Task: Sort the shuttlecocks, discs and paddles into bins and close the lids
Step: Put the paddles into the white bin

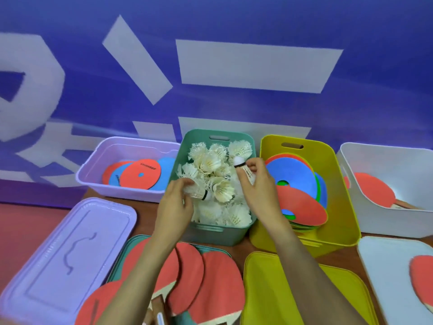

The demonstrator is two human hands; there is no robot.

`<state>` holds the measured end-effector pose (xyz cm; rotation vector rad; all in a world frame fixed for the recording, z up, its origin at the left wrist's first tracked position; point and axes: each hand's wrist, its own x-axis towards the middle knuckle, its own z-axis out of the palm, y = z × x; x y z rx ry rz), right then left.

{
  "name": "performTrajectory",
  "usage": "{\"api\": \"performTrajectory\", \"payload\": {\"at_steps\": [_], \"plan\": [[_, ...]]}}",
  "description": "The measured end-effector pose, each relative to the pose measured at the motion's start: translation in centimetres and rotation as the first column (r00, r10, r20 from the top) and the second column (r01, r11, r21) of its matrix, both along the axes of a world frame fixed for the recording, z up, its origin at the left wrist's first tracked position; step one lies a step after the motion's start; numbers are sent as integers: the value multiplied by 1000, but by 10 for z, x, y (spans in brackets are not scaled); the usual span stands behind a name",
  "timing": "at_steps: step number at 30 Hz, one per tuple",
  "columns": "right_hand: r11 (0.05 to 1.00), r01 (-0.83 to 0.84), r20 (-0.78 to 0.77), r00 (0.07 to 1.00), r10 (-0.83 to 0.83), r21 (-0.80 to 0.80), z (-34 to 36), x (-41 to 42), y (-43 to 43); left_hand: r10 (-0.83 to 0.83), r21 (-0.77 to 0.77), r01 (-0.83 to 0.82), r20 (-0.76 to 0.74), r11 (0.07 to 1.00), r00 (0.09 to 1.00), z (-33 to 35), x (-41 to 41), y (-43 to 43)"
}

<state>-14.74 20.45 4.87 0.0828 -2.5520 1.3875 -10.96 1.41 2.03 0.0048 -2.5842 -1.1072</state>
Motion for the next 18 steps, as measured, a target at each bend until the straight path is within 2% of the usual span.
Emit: {"api": "performTrajectory", "payload": {"at_steps": [3,6,10,13,15,18], "plan": [[971,-39,91,996,17,235,-7,-14,0,-143,-21,146,111,989,983,-7,-9,-7],[856,-159,236,971,44,491,-10,-21,-3,-187,-7,188,82,982,979,-10,-14,-11],[695,-267,333,942,42,668,-14,-29,-18,-164,42,161,56,986,985,-11,-18,-22],[633,-283,355,935,15,721,-26,-41,-35,-186,39,183,81,982,979,-10,-16,-29],[676,-277,380,925,-4,683,-36,-48,-47,-204,59,199,108,978,973,-9,-16,-30],[826,-274,397,915,66,493,-51,-50,-58,-171,179,151,99,972,980,-5,-21,-30]]}}
